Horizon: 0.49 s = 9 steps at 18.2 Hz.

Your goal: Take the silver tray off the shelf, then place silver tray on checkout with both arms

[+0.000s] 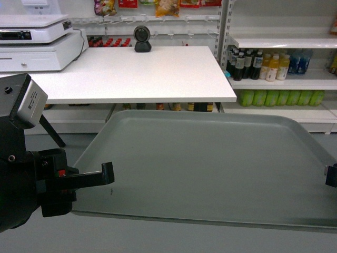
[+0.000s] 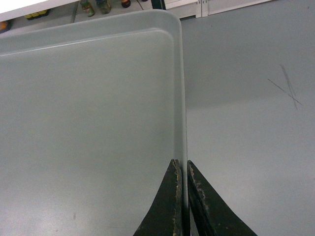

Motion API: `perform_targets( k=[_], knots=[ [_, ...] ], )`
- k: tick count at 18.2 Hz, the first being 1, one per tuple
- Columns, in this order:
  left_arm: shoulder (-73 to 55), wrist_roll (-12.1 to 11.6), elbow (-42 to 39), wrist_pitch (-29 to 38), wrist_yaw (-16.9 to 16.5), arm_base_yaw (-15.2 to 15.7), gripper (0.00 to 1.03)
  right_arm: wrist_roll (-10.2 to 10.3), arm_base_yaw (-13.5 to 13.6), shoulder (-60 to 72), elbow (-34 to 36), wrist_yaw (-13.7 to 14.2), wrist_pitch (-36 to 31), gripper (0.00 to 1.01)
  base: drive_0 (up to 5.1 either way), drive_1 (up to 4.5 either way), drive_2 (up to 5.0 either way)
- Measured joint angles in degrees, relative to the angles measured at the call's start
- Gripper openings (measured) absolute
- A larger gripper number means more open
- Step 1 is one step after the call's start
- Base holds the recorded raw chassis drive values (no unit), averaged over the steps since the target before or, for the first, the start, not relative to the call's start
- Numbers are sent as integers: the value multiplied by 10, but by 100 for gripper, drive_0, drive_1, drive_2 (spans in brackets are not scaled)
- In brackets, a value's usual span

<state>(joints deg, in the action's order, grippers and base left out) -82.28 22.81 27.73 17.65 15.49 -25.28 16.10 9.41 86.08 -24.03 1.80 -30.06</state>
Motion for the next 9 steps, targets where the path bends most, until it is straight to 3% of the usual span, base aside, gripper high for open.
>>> perform_targets(
  k=[3,8,9],
  knots=[
    [0,0,0,0,0,0,3,0,0,0,0,0,0,3,-440,223,223],
    [0,0,0,-1,1,2,3,0,3,0,0,0,0,3,-14,-14,-14],
    [0,0,0,1,1,2,3,0,3,0,0,0,-2,3,-6,388,-400]
  ],
)
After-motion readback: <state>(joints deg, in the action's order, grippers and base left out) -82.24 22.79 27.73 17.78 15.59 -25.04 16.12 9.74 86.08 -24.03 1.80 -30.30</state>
